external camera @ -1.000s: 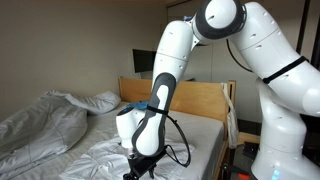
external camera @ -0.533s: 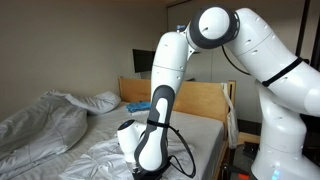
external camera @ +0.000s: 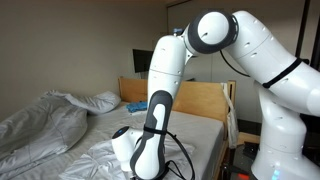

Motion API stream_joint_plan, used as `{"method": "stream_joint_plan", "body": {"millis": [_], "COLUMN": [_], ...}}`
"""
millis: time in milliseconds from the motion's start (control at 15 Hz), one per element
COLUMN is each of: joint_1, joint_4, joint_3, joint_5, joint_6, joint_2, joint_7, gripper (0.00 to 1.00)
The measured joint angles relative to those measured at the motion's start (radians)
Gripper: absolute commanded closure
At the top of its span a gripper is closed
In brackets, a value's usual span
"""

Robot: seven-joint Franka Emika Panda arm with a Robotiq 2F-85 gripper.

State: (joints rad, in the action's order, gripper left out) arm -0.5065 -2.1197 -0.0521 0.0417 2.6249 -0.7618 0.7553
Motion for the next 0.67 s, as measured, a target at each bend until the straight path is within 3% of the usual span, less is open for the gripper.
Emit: {"method": "stream_joint_plan", "body": {"millis": [533, 667], "joint_1": [0.004, 0.006], "joint_4": [0.058, 0.063], "joint_3": [0.008, 0.009], "joint_5": [0.000, 0.000], "joint_6": [-0.106, -0.117], "joint_2": [-0.018, -0.020], "joint_7": [0.000, 0.000], "gripper": [0.86, 0.90]}}
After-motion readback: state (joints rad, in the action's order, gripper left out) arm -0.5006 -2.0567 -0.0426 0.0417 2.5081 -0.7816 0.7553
